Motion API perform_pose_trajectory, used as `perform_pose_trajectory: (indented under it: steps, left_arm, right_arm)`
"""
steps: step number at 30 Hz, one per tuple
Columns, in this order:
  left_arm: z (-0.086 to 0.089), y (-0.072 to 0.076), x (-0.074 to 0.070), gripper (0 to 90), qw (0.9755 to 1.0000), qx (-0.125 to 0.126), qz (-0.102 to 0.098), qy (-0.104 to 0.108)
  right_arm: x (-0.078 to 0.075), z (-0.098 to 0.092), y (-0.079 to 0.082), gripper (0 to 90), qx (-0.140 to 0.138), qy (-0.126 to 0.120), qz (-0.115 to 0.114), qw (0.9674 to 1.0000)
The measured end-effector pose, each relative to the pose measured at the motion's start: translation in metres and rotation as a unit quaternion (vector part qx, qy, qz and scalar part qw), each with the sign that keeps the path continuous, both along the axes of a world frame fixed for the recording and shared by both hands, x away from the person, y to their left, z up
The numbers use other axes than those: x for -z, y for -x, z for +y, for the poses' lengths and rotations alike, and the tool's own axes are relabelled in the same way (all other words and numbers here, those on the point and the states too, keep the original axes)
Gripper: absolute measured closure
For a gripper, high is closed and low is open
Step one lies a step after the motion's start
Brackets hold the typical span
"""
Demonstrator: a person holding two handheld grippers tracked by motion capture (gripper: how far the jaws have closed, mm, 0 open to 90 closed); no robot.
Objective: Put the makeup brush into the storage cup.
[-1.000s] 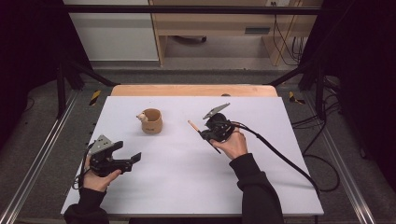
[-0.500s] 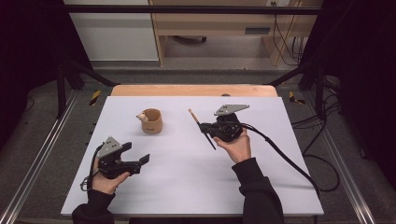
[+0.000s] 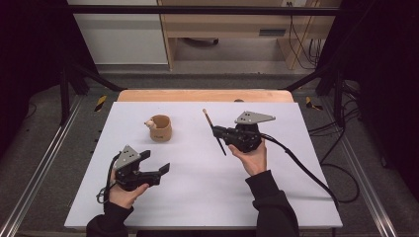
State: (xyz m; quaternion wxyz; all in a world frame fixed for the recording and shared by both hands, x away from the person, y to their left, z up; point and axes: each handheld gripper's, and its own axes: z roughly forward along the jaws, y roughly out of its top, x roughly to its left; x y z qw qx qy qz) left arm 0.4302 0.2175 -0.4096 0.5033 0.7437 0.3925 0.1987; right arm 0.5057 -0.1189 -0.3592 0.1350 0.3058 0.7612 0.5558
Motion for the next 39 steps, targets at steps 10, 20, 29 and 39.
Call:
perform_pose_trajectory:
  steps: [10,20,29,39]
  left_arm:
    - [-0.03,0.0,-0.012,13.7,0.9998,0.012,-0.018,-0.003]
    - [-0.059,-0.005,-0.018,14.4,0.9994,0.024,-0.026,0.003]
    - [-0.087,-0.012,-0.019,16.4,0.9987,0.038,-0.032,0.0]
    - [-0.108,-0.018,-0.026,22.5,0.998,0.049,-0.039,-0.002]
  right_arm:
    - [0.001,0.003,0.004,83.3,-0.004,-0.027,-0.011,0.9996]
    - [-0.004,0.001,0.008,83.3,0.009,-0.043,-0.023,0.9988]
    - [-0.004,0.001,0.011,83.3,0.017,-0.051,-0.026,0.9982]
    - [-0.005,0.001,0.012,83.3,0.022,-0.061,-0.028,0.9975]
